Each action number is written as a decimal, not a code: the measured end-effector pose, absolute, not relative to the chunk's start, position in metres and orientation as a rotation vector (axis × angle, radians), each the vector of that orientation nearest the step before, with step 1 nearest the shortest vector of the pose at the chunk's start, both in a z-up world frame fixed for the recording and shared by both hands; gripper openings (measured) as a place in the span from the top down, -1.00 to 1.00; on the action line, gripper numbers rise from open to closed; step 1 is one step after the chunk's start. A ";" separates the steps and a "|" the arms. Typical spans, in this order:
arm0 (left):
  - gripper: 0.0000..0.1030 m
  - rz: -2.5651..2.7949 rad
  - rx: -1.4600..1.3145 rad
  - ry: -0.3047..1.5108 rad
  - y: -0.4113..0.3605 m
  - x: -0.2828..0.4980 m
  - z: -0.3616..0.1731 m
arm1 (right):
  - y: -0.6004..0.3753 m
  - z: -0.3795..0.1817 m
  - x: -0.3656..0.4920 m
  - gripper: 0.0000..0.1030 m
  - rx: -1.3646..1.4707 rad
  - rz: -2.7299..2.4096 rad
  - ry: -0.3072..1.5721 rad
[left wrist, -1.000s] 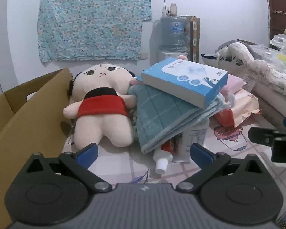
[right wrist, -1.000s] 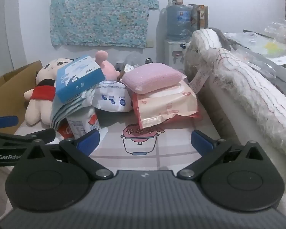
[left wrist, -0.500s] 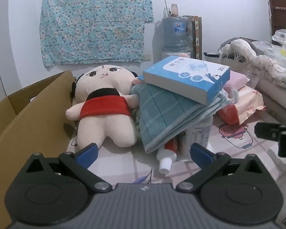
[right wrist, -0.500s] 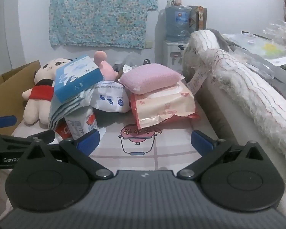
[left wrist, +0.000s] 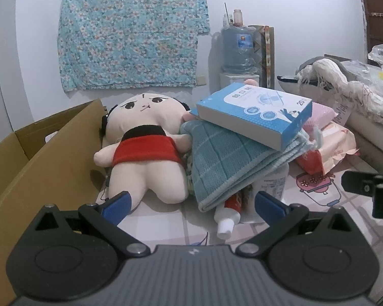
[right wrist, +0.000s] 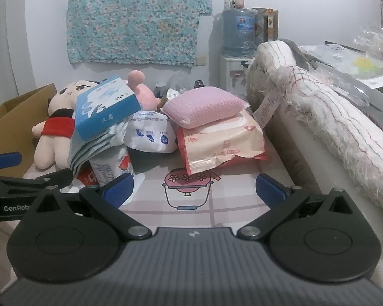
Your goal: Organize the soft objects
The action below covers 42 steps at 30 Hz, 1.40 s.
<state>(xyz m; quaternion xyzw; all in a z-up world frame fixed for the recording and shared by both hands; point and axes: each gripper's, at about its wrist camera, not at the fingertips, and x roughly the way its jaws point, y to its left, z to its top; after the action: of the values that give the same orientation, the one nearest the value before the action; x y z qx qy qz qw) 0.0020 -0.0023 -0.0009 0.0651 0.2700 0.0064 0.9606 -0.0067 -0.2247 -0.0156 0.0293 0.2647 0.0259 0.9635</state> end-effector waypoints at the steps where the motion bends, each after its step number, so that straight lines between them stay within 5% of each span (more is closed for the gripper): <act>1: -1.00 0.012 0.132 0.548 -0.002 0.002 -0.001 | -0.225 -0.016 -0.006 -0.98 0.060 0.051 0.537; 42: -1.00 -0.026 0.133 0.504 -0.007 -0.010 0.001 | -0.235 -0.012 -0.010 -0.98 0.120 0.048 0.534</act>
<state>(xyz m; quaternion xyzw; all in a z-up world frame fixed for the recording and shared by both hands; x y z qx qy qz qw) -0.0100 -0.0072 0.0013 0.0657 0.2490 -0.0127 0.9662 -0.0100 -0.2345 -0.0125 0.0595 0.2638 0.0235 0.9624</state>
